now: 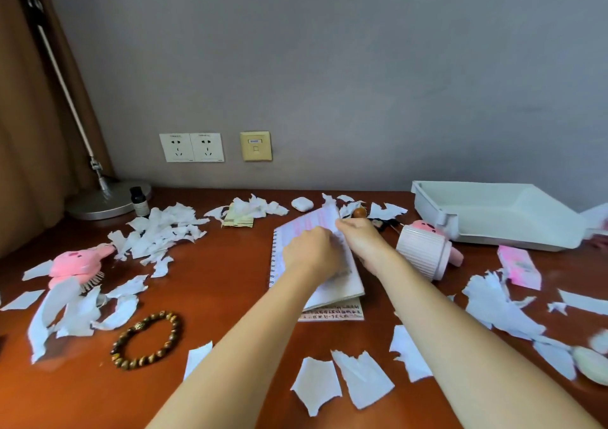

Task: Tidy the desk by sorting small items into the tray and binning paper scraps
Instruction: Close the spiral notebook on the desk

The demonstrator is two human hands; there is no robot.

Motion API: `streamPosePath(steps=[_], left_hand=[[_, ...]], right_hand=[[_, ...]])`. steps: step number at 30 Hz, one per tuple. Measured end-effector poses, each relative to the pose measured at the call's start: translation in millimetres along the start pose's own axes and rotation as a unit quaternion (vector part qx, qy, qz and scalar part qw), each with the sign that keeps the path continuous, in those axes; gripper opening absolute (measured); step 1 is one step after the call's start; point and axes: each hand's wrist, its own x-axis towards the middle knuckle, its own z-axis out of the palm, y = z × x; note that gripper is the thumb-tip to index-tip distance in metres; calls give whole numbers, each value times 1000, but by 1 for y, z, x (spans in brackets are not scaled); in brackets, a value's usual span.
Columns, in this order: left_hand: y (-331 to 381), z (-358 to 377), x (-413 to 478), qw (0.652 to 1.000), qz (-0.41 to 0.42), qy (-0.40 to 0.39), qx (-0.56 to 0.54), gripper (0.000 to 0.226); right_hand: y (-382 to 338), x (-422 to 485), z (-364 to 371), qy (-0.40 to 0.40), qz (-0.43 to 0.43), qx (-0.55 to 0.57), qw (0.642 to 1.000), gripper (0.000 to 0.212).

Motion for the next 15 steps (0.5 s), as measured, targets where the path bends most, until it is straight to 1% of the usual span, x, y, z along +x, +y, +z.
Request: streamPosePath(steps=[1, 3, 4, 5, 7, 8, 11, 13, 15], left_hand=[[-4, 6, 0, 1000, 15, -6, 6, 32], [-16, 13, 2, 998, 49, -37, -16, 29], [-24, 14, 1, 996, 60, -58, -25, 30], [-32, 15, 0, 994, 69, -80, -17, 34], [-48, 17, -4, 988, 73, -127, 47, 52], [-54, 18, -5, 985, 71, -138, 76, 59], [-68, 24, -8, 984, 75, -124, 106, 62], [-71, 27, -11, 983, 81, -106, 125, 61], [-73, 28, -12, 982, 85, -93, 141, 63]], right_hand=[[4, -2, -4, -6, -11, -25, 1000, 20], [10, -3, -11, -11, -22, -76, 997, 22], [13, -3, -13, -21, -26, -104, 994, 15], [17, -2, -14, -36, -33, -124, 991, 15], [25, -3, -14, -75, -33, -146, 986, 35], [30, -5, -14, -85, -39, -166, 982, 41], [45, -8, -10, -70, -60, -247, 965, 52], [50, -9, -5, -68, -76, -324, 941, 52], [53, -11, 0, -59, -109, -439, 890, 50]])
